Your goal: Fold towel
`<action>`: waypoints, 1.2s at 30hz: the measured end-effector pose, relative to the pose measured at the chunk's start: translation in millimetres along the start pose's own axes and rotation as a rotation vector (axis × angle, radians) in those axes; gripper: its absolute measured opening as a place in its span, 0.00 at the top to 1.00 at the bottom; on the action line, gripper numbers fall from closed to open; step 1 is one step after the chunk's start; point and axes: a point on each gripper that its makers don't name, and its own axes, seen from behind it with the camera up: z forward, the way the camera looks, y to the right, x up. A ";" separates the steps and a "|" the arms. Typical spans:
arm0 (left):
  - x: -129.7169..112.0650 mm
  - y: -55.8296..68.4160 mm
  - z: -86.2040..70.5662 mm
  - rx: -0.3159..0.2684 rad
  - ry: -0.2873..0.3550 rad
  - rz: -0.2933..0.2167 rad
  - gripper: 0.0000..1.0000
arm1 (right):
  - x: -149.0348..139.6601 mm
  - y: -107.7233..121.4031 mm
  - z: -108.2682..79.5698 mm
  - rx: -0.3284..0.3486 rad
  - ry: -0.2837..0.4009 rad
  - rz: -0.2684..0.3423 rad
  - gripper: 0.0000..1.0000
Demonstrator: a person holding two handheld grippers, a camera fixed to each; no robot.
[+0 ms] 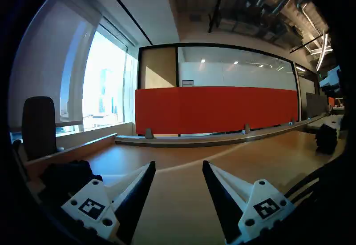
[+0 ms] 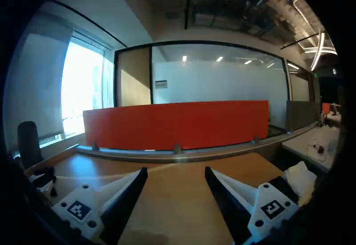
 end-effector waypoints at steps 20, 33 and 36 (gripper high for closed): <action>-15.9 -6.8 1.3 0.004 -0.015 -0.020 0.22 | -14.9 1.7 -6.3 -0.006 -0.013 -0.008 0.00; -17.3 -5.3 2.1 0.001 -0.020 -0.020 0.22 | -11.2 9.3 -6.2 -0.008 0.009 -0.027 0.00; -17.6 -5.2 2.4 0.001 -0.021 -0.020 0.14 | -10.3 15.1 -6.4 -0.015 0.021 -0.043 0.00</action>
